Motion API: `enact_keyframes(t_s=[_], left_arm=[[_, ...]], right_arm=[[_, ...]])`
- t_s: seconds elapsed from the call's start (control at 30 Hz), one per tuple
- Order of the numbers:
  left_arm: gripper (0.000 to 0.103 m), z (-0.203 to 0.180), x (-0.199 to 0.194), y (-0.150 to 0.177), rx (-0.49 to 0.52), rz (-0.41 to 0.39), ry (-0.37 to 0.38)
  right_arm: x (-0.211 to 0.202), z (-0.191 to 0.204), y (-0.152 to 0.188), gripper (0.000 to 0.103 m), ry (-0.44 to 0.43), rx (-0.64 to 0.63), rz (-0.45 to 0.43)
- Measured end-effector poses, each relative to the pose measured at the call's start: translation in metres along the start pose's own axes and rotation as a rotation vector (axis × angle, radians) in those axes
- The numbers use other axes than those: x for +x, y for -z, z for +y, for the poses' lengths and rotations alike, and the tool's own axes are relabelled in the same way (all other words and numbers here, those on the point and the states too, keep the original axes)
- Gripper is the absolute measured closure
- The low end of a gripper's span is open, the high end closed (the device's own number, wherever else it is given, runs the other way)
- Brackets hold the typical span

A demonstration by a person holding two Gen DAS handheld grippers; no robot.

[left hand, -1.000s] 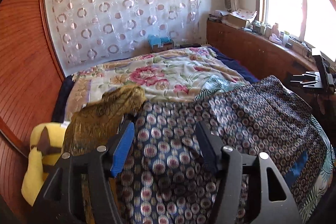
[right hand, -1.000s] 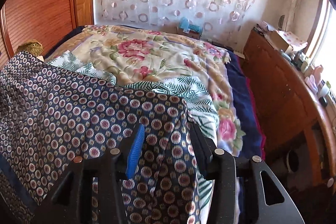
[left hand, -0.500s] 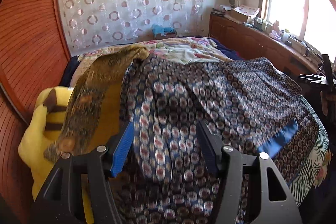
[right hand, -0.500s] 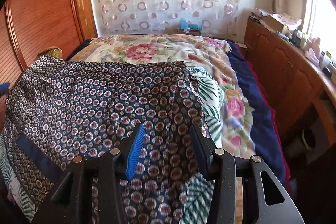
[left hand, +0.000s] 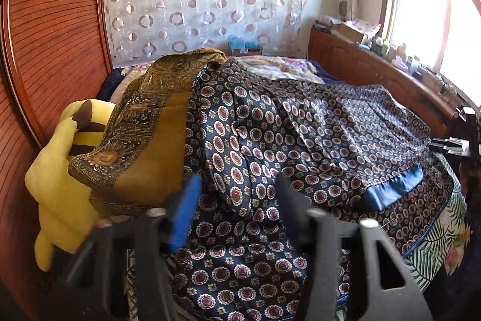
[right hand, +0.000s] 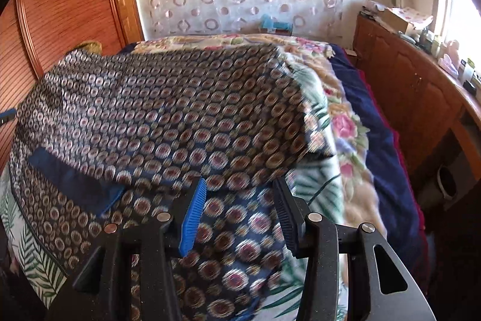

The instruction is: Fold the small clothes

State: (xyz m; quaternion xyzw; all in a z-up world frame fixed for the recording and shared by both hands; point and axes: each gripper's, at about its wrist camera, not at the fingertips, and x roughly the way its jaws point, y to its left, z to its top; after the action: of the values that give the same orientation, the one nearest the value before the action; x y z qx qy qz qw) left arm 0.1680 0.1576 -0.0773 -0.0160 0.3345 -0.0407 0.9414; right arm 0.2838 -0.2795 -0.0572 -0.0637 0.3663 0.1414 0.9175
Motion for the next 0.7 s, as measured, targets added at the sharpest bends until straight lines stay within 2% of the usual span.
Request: enact_keyframes(t_s=[0.13,0.2,0.5,0.53,0.57,0.7], left_arm=[[0.071,-0.006,0.005,-0.002,0.015,0.007,-0.035],[0.073,-0.005,0.008,-0.002,0.01,0.01,-0.056],[0.075,0.0,0.029,-0.006,-0.01,0.075,-0.104],[0.092,0.0,0.029,-0.006,-0.008,0.07,-0.099],[0.098,0.0,0.028,-0.005,-0.006,0.063,-0.102],[0.098,-0.005,0.021,-0.007,0.011,0.037,-0.09]], right_arm=[[0.002,0.006,0.005,0.055,0.006,-0.041,0.008],[0.002,0.007,0.004,0.055,0.008,-0.048,0.009],[0.003,0.008,0.005,0.055,0.031,-0.047,-0.009],[0.004,0.01,0.005,0.055,0.031,-0.047,-0.012],[0.003,0.009,0.005,0.055,0.032,-0.045,-0.015],[0.001,0.005,0.008,0.055,0.045,-0.019,-0.027]])
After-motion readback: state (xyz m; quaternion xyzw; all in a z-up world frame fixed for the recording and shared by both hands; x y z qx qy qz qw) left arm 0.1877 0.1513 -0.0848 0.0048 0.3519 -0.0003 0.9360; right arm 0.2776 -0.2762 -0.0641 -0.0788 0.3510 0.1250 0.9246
